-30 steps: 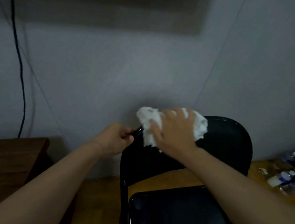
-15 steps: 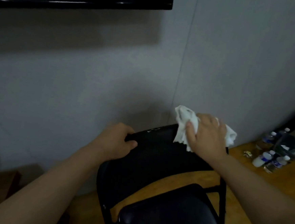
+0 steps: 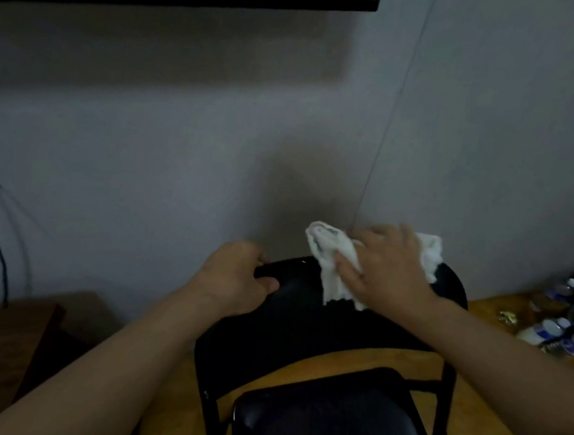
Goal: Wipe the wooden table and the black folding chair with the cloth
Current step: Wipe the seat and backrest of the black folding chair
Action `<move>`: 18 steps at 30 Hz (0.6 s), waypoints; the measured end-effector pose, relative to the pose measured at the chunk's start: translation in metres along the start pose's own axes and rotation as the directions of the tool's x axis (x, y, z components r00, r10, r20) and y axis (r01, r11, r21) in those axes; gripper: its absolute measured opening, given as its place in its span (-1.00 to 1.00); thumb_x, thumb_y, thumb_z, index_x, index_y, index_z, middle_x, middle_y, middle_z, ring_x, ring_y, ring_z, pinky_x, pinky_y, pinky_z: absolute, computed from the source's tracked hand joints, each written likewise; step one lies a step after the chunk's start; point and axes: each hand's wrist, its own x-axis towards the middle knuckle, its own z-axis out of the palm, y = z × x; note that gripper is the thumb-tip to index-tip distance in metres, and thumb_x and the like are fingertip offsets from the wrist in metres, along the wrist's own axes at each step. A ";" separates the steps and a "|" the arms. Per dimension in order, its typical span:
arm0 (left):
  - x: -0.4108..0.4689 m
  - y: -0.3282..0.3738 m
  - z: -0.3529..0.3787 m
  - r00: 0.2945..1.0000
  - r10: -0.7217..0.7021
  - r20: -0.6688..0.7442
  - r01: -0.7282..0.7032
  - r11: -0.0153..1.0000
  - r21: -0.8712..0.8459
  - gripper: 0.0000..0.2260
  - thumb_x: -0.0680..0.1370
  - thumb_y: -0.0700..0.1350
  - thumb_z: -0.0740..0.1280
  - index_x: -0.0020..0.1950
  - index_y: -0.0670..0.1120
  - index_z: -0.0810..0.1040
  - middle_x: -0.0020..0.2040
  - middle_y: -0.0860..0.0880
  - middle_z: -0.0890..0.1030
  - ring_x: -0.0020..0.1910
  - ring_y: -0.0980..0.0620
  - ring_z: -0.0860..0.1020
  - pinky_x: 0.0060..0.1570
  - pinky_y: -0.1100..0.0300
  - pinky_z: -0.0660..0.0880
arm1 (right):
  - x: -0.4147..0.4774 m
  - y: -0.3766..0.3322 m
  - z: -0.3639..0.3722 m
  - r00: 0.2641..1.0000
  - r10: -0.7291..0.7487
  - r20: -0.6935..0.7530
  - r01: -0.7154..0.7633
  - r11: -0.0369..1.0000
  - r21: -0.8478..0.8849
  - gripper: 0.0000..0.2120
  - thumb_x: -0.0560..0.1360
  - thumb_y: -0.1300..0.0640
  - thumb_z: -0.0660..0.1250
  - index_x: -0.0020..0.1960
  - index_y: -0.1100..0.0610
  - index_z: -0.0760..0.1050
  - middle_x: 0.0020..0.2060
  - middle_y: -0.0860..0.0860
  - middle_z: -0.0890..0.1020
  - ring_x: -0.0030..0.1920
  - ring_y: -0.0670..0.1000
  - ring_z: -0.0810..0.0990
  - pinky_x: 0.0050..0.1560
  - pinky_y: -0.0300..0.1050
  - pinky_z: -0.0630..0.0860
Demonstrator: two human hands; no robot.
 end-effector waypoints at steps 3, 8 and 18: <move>-0.001 -0.002 0.002 0.999 0.025 -0.030 -0.026 1.000 -0.013 -0.72 0.52 0.00 0.42 0.17 -0.08 0.63 0.11 -0.06 0.66 0.09 -0.04 0.60 0.08 0.16 0.53 | -0.009 -0.016 0.006 0.997 -0.064 -0.042 0.065 0.997 0.046 -0.48 0.56 -0.19 0.08 0.28 0.06 0.61 0.29 0.02 0.62 0.27 0.29 0.53 0.35 0.53 0.23; -0.002 -0.005 0.003 0.998 0.049 -0.045 -0.050 0.998 -0.031 -0.79 0.51 0.03 0.42 0.02 -0.08 0.65 -0.04 -0.04 0.66 -0.02 -0.04 0.62 -0.03 0.15 0.54 | -0.008 -0.008 0.004 0.962 -0.271 -0.004 0.271 0.962 0.022 -0.50 0.54 -0.15 0.17 0.35 0.07 0.56 0.34 0.06 0.58 0.30 0.30 0.53 0.29 0.58 0.29; -0.002 -0.009 0.008 0.996 0.053 -0.074 -0.058 0.996 -0.062 -0.86 0.49 -0.03 0.40 -0.03 -0.05 0.66 -0.10 -0.07 0.69 -0.10 -0.08 0.64 -0.08 0.05 0.60 | 0.015 0.007 -0.006 0.844 -0.526 0.105 0.501 0.843 0.198 -0.58 0.64 -0.15 0.26 0.46 -0.08 0.45 0.42 0.02 0.45 0.36 0.09 0.46 0.33 0.12 0.39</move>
